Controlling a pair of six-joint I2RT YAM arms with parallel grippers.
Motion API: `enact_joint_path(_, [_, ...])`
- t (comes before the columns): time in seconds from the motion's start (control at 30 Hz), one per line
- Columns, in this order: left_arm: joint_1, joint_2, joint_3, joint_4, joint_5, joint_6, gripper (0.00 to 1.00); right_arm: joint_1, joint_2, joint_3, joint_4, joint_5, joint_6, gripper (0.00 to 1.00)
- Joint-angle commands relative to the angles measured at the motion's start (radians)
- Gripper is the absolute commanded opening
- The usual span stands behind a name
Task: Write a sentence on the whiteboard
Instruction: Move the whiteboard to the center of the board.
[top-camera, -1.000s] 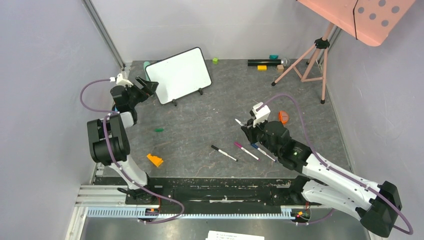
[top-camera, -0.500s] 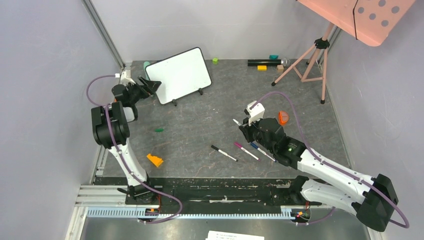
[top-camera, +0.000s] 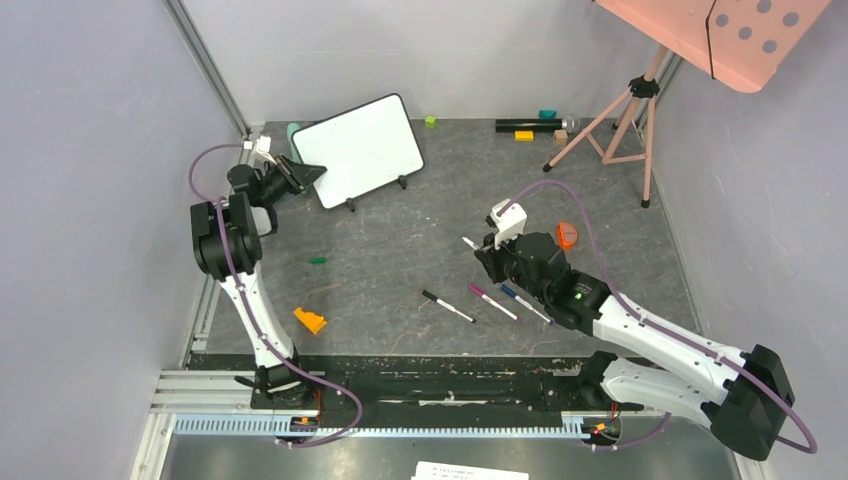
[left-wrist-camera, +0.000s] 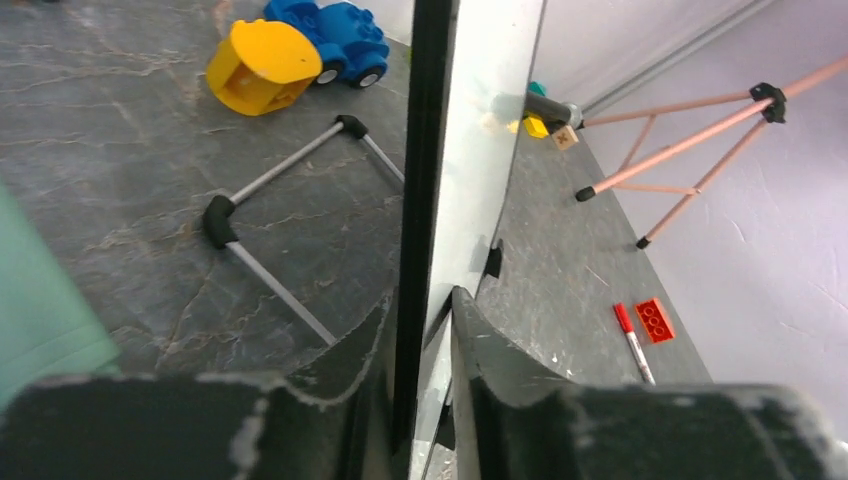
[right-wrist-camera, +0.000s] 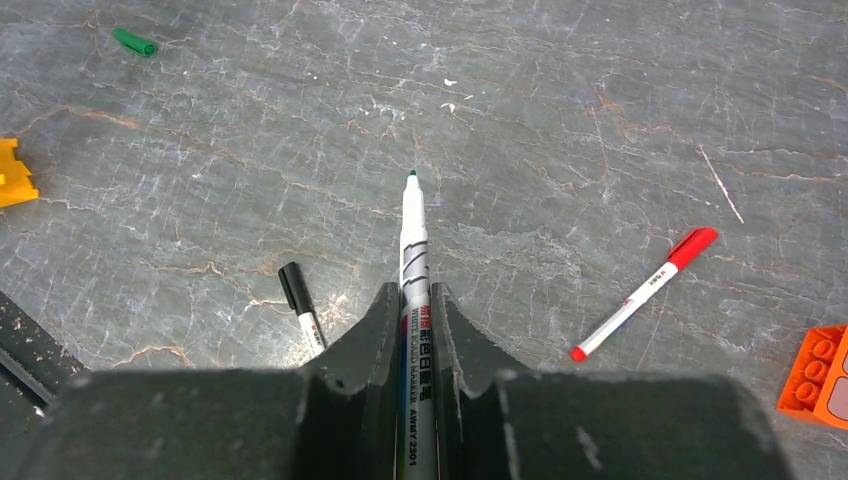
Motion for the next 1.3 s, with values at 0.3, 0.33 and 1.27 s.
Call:
enact_joint_path(0.3, [0.000, 0.055, 0.055, 0.065, 0.150, -0.086, 0.02, -0.003, -0.041, 0.037, 0.019, 0.015, 0.004, 0.00])
enact_joint_path(0.33, [-0.001, 0.054, 0.053, 0.067, 0.163, -0.085, 0.02, -0.004, -0.041, 0.040, 0.017, 0.018, 0.003, 0.00])
enact_joint_path(1.27, [-0.131, -0.064, -0.147, 0.563, 0.334, -0.459, 0.02, -0.005, -0.109, 0.000, 0.022, 0.009, 0.044, 0.00])
